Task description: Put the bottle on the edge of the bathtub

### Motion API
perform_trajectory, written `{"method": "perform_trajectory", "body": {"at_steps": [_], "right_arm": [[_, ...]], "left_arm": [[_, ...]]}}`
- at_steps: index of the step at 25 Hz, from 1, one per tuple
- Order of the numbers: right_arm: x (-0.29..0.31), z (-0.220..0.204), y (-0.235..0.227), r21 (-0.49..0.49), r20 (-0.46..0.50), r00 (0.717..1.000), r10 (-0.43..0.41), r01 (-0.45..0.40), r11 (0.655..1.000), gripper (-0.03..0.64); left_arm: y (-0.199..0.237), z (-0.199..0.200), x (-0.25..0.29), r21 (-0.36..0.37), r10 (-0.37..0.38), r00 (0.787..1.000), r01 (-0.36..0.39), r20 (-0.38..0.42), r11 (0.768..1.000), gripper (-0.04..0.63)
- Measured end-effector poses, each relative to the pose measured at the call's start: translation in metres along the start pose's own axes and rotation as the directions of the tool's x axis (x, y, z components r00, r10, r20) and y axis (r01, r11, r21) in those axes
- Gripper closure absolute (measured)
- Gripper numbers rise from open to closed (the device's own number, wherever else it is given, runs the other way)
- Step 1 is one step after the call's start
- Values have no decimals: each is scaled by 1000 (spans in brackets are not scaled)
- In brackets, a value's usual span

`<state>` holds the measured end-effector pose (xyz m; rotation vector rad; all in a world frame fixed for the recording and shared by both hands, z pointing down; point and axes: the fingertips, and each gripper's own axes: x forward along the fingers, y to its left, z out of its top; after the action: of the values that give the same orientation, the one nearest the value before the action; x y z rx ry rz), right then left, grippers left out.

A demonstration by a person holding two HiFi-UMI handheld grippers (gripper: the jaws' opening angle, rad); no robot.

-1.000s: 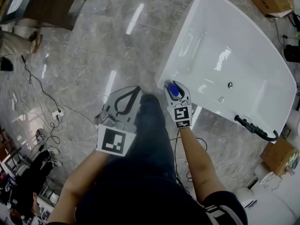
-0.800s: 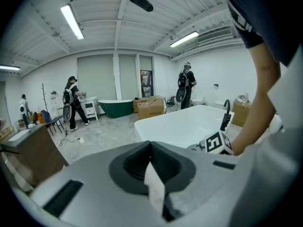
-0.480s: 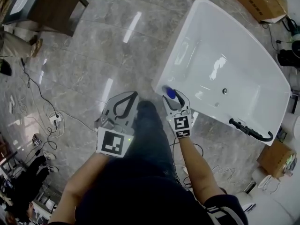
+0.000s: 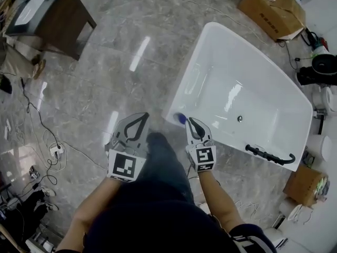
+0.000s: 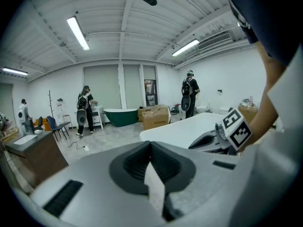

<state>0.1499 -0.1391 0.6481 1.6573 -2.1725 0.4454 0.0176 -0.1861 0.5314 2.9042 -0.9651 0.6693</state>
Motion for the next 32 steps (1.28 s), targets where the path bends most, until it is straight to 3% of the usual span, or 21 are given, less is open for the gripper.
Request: {"method": "perform_trajectory", "body": {"at_steps": [7,14,18,24,30,32], "right_arm": [[-5,86,4,-65,104,995,4,2,998,600],[-6,169,29,-103,227,973,40,-17,995,600],[-12,203,39,-128,281,959,44,-8,992,600],[-28,251,53,-180,349,936,51,14,984,600],[-37,280,69,-220,389,917,90,-2,976,600],[-33,292,84,-242,400,908,127,-30,970,600]], "left_arm": [[20,28,-25,-15,94,993,-93,76,996,595],[53,48,-67,-29,221,964,-219,146,975,595],[74,56,-94,-59,303,934,-298,187,953,595],[93,80,-132,-62,370,890,-367,265,928,595],[103,107,-168,-142,463,829,-441,314,886,595],[111,111,-185,-159,508,800,-483,321,861,595]]}}
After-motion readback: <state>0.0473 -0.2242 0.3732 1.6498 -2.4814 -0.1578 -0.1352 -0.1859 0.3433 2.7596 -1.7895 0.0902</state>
